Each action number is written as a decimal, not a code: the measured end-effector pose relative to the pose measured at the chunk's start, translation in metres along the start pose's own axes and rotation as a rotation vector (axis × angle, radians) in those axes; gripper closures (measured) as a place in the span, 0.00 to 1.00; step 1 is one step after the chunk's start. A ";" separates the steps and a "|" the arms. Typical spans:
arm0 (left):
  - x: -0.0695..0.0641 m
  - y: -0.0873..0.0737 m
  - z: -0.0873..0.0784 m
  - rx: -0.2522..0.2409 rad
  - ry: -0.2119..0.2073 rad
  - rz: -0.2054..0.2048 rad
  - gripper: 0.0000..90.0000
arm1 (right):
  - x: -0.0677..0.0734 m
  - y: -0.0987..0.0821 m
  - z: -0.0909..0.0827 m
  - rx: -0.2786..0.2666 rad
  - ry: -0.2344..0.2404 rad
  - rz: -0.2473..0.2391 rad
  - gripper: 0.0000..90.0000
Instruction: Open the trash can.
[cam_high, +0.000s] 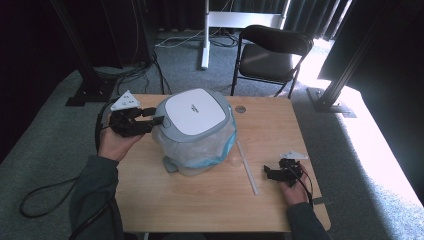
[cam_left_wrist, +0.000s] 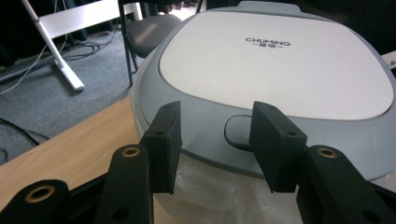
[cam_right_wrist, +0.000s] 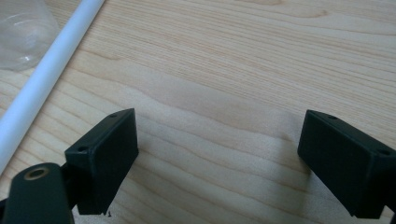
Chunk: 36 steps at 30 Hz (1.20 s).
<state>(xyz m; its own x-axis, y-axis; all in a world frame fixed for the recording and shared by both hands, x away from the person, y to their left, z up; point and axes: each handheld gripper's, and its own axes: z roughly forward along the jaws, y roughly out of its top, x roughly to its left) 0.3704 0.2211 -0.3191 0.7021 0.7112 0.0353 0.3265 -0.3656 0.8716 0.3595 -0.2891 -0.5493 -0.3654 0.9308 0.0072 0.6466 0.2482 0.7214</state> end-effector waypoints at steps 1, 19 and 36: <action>0.000 0.000 0.000 0.004 0.001 0.004 0.61 | 0.000 0.000 0.000 0.000 0.000 0.000 0.13; 0.005 -0.004 -0.008 -0.042 0.048 -0.008 0.56 | 0.000 0.000 0.000 0.000 0.000 0.000 0.13; 0.020 -0.035 -0.016 -0.001 0.128 -0.052 0.56 | 0.000 0.000 0.000 -0.001 0.001 0.000 0.13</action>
<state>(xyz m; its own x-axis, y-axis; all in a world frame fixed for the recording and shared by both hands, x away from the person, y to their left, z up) 0.3631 0.2578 -0.3410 0.5976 0.8001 0.0527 0.3595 -0.3261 0.8743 0.3596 -0.2892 -0.5493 -0.3660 0.9306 0.0079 0.6462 0.2480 0.7218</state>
